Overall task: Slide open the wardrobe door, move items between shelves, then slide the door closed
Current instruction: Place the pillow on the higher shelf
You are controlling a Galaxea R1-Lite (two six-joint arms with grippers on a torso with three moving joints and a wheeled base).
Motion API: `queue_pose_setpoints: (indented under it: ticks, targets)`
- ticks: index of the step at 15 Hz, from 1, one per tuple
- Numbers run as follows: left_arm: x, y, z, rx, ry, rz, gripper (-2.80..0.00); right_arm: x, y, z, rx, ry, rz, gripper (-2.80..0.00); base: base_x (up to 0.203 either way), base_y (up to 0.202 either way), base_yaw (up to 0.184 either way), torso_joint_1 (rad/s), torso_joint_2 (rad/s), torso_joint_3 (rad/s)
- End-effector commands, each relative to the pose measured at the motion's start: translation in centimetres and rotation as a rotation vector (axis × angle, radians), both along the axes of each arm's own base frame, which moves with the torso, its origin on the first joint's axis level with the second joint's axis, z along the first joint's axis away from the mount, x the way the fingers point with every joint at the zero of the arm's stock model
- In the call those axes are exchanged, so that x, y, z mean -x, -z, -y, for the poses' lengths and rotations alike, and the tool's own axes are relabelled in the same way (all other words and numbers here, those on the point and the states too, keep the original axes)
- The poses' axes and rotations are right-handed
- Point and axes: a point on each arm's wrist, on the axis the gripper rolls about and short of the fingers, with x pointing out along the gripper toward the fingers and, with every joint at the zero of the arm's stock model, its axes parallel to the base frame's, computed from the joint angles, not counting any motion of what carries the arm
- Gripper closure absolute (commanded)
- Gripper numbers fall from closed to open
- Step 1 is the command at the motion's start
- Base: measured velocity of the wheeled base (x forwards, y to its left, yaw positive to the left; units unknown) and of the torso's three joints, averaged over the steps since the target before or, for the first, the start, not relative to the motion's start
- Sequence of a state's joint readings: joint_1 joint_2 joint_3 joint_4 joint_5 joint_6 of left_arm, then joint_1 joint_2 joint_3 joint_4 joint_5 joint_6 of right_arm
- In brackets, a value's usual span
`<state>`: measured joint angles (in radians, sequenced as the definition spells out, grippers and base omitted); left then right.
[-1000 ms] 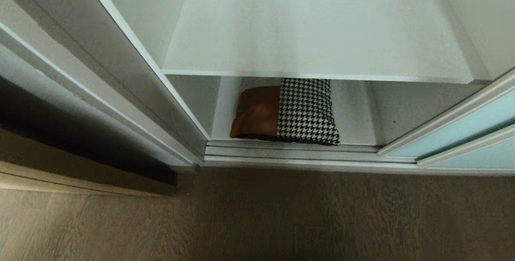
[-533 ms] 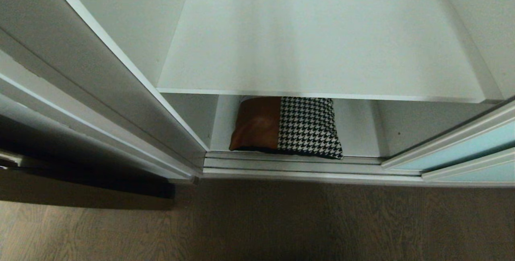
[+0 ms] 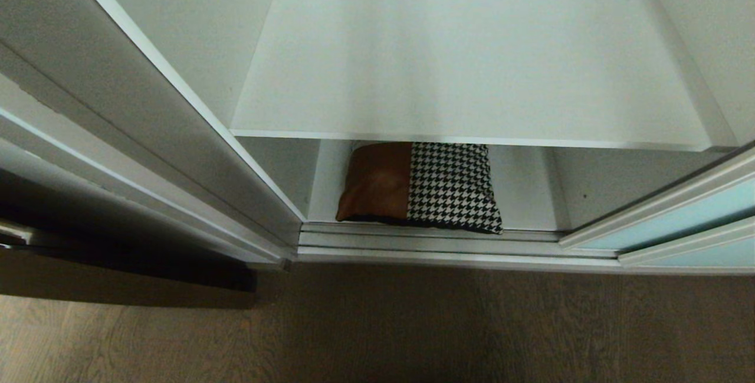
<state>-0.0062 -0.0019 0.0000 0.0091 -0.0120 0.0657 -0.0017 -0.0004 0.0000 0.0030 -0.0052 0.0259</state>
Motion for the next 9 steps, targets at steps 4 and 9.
queue_pose_setpoints:
  ticks: [4,9]
  targets:
    - [-0.01,0.04,0.00,0.000,0.000,-0.002,0.00,0.00,0.08,-0.01,0.035,-0.005,-0.004,0.00,0.000,0.000,0.000,0.000,0.00,0.000]
    - [-0.01,0.04,0.00,0.000,0.000,-0.002,0.00,0.00,0.06,-0.01,0.032,-0.007,-0.002,0.00,0.000,0.000,0.000,0.000,0.00,0.000]
